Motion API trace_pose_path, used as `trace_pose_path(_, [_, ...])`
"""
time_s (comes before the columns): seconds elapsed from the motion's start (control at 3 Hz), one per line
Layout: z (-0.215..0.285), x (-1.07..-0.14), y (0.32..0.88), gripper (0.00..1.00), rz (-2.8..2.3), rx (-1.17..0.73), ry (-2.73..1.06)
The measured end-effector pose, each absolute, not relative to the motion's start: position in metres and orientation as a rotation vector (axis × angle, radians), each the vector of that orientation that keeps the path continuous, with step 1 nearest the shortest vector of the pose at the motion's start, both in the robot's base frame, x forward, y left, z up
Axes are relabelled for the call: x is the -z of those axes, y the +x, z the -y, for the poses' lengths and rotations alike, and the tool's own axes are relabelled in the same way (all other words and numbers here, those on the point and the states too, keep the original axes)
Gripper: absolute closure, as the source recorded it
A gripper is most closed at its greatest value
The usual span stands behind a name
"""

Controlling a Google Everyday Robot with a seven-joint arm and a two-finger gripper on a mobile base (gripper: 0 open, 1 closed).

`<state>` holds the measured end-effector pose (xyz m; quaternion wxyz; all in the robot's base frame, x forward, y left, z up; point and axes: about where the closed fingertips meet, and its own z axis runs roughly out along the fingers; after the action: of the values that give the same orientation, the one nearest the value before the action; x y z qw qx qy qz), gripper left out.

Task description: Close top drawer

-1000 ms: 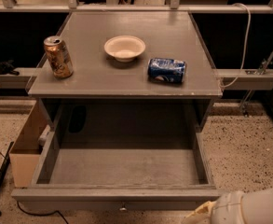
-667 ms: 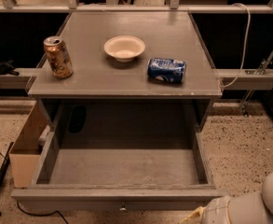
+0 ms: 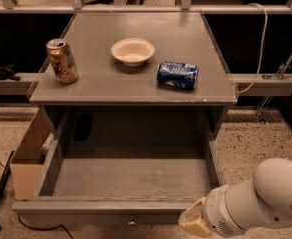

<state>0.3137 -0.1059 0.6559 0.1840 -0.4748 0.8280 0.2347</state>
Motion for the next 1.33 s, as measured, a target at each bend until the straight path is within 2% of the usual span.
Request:
trace_pose_path(0.33, [0.105,-0.656,0.315,0.81,-2.334,-0.661,-1.340])
trace_pose_path(1.0, [0.105,-0.656,0.315,0.35,-2.334,-0.660,-1.340])
trace_pose_path(1.33, [0.102,-0.651,0.326,0.04,-2.340,-0.686,-1.334])
